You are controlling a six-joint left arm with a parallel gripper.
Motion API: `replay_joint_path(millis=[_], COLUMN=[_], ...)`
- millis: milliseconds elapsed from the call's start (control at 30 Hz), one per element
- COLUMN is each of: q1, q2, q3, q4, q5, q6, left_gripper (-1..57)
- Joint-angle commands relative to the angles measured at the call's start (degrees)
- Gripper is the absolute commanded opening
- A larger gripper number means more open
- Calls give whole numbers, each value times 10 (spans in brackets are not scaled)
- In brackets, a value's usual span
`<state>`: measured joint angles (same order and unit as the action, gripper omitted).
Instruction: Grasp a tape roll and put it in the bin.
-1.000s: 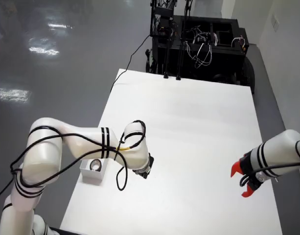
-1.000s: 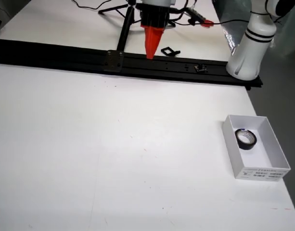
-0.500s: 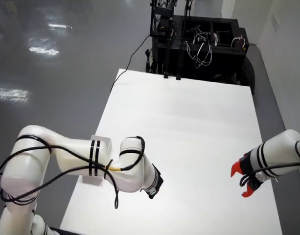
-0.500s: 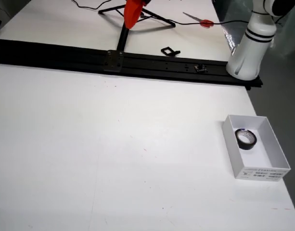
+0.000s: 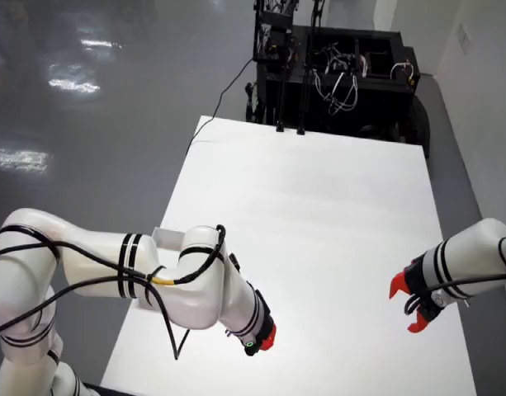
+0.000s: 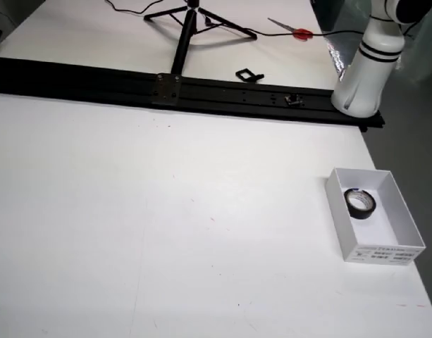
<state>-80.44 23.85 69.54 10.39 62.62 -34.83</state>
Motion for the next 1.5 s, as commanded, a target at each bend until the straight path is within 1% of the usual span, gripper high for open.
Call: replay_joint_path(millis=[33, 167, 367, 667, 1200, 1500], q1=[-2, 5, 28, 55, 65, 85], q2=[-74, -81, -86, -94, -96, -96], q3=[30, 40, 49, 60, 63, 63], q4=[-79, -80, -80, -78, -78, -77], q5=[40, 51, 52, 53, 58, 58], q6=[78, 68, 51, 53, 63, 55], left_gripper=[-4, -4, -4, -4, -4, -3])
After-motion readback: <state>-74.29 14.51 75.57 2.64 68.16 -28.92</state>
